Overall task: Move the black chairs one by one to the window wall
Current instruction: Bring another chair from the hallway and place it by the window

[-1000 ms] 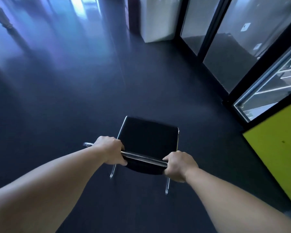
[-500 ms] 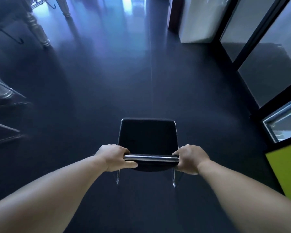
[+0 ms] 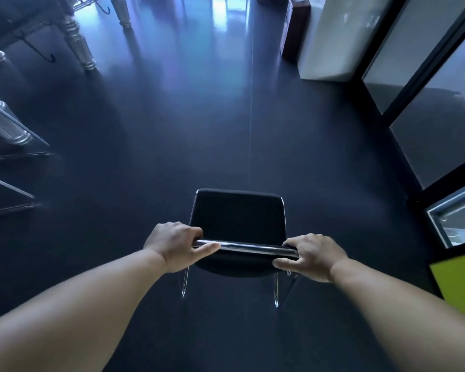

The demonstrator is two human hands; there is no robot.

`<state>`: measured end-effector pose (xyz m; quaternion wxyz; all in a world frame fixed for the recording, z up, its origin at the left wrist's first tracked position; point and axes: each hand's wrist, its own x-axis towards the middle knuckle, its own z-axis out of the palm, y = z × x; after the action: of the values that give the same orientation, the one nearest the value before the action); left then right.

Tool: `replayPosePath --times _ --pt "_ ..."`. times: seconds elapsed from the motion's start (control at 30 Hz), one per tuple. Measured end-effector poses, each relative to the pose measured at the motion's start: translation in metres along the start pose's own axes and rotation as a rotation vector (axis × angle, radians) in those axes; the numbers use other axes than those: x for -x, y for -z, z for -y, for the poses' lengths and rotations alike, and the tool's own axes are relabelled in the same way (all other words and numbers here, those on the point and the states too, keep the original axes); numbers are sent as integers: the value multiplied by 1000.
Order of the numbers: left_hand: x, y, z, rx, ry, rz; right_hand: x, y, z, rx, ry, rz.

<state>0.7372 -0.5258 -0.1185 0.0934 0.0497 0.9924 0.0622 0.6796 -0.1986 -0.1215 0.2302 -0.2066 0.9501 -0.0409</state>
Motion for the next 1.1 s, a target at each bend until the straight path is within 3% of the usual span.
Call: replayPosePath --times 0.7,1.1 --pt "-162 28 47 -40 156 -122 -196 94 -43 22 137 -103" --pt "-289 57 118 -47 177 -147 -329 157 -38 56 140 -150"
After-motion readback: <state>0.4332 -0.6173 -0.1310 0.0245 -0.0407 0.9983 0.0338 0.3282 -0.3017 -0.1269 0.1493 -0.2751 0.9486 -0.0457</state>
